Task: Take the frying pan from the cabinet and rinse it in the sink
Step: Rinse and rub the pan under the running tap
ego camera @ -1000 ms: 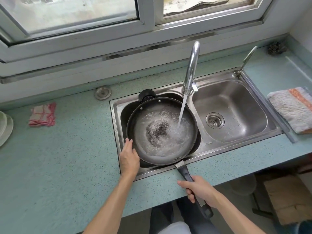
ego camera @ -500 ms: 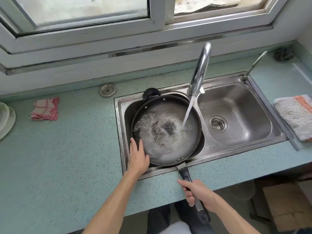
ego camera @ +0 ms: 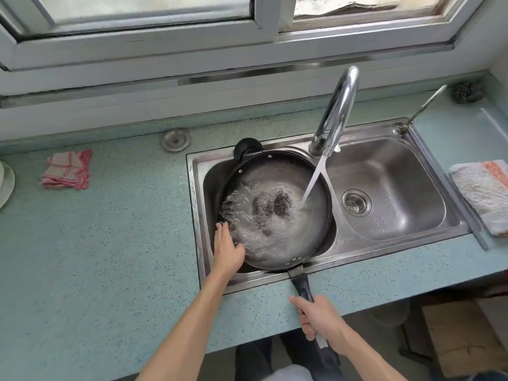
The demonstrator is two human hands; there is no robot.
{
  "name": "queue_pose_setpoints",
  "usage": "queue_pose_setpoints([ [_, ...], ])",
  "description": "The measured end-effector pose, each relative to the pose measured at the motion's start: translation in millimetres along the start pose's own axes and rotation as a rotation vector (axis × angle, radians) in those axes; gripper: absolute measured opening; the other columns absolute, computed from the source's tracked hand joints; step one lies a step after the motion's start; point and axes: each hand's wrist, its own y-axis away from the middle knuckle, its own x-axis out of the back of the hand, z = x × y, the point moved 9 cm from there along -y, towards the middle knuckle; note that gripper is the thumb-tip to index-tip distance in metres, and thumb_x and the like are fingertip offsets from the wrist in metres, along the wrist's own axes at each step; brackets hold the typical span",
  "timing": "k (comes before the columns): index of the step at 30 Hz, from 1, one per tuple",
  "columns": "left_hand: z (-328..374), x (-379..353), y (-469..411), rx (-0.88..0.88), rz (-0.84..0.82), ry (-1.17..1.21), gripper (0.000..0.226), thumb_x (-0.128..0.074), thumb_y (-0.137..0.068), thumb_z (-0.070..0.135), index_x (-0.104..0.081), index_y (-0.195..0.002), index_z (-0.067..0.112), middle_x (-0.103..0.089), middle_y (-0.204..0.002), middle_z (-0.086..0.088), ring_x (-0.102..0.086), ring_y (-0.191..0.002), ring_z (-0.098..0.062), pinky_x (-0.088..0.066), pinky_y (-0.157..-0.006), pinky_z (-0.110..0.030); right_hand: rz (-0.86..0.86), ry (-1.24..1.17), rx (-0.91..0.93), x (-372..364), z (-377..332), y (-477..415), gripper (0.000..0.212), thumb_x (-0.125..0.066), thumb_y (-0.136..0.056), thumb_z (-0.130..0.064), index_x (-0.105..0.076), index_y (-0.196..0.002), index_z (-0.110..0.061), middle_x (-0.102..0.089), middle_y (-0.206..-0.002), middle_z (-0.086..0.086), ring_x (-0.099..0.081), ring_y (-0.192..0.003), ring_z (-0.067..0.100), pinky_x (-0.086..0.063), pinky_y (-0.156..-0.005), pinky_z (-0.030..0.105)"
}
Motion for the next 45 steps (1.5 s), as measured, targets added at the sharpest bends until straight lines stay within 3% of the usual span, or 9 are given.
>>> queue_pose_setpoints([
  [4,-3.0,3.2,-8.8,0.048,-0.037,0.09,0.078,-0.053,-0.091,0.009,-0.012,-0.157,0.016,-0.013,-0.165,-0.004,-0.015,-0.151,-0.021,-0.015,-0.123,-0.041,0.054,-0.014,0.014,-4.3,0.2,2.4,0.036,-0.058,-0.096,-0.022,-0.034,-0.069,-0.017,-0.033,-0.048,-0.003,-0.027,-0.041,0.015,-0.026,-0.045,0.024],
  [8,-1.2,-0.8,-10.5,0.084,-0.102,0.163,0.081,-0.053,-0.087,0.007,-0.014,-0.157,0.02,-0.012,-0.165,-0.003,-0.02,-0.15,-0.023,-0.02,-0.122,-0.044,0.09,0.01,0.027,-5.1,-3.6,7.9,0.034,-0.058,-0.096,-0.022,-0.036,-0.071,-0.015,-0.036,-0.047,-0.001,-0.029,-0.038,0.016,-0.027,-0.042,0.023],
  [14,-4.5,-4.1,-14.2,0.101,-0.135,0.202,0.085,-0.055,-0.082,0.012,-0.016,-0.157,0.027,-0.026,-0.162,-0.002,-0.038,-0.141,-0.024,-0.031,-0.116,-0.046,0.154,0.041,0.066,-8.0,-9.8,16.7,0.039,-0.059,-0.096,-0.022,-0.039,-0.064,-0.014,-0.038,-0.047,0.003,-0.034,-0.034,0.017,-0.031,-0.039,0.024],
  [22,0.7,-15.1,-15.3,0.083,-0.16,0.213,0.085,-0.055,-0.082,0.011,-0.015,-0.157,0.025,-0.022,-0.163,-0.001,-0.033,-0.144,-0.025,-0.029,-0.117,-0.048,0.206,0.061,0.094,-8.7,-12.4,21.4,0.034,-0.06,-0.096,-0.025,-0.042,-0.069,-0.012,-0.041,-0.049,0.004,-0.037,-0.035,0.016,-0.033,-0.04,0.025],
  [33,4.1,-32.3,-19.0,0.069,-0.188,0.206,0.086,-0.057,-0.088,0.01,-0.009,-0.158,0.024,-0.004,-0.166,-0.001,-0.007,-0.153,-0.021,-0.014,-0.123,-0.045,0.206,0.096,0.096,-2.5,-9.7,20.0,0.035,-0.059,-0.096,-0.038,-0.044,-0.073,-0.015,-0.043,-0.046,-0.004,-0.041,-0.036,0.014,-0.036,-0.043,0.026],
  [41,0.1,-15.7,-7.9,0.019,-0.003,0.097,0.078,-0.051,-0.088,0.008,-0.016,-0.157,0.018,-0.005,-0.166,-0.003,-0.01,-0.152,-0.018,-0.017,-0.122,-0.036,0.122,0.035,0.042,11.0,-7.5,12.5,0.033,-0.062,-0.096,-0.028,-0.041,-0.076,-0.012,-0.039,-0.05,0.001,-0.032,-0.036,0.014,-0.029,-0.04,0.024],
  [45,2.6,2.1,0.6,-0.025,0.127,0.098,0.074,-0.051,-0.088,-0.001,-0.023,-0.155,0.017,-0.02,-0.161,-0.005,-0.028,-0.145,-0.021,-0.024,-0.116,-0.032,0.071,0.062,0.005,17.0,-6.2,8.7,0.032,-0.063,-0.095,-0.028,-0.04,-0.079,-0.012,-0.038,-0.05,-0.001,-0.031,-0.038,0.014,-0.03,-0.041,0.025],
])
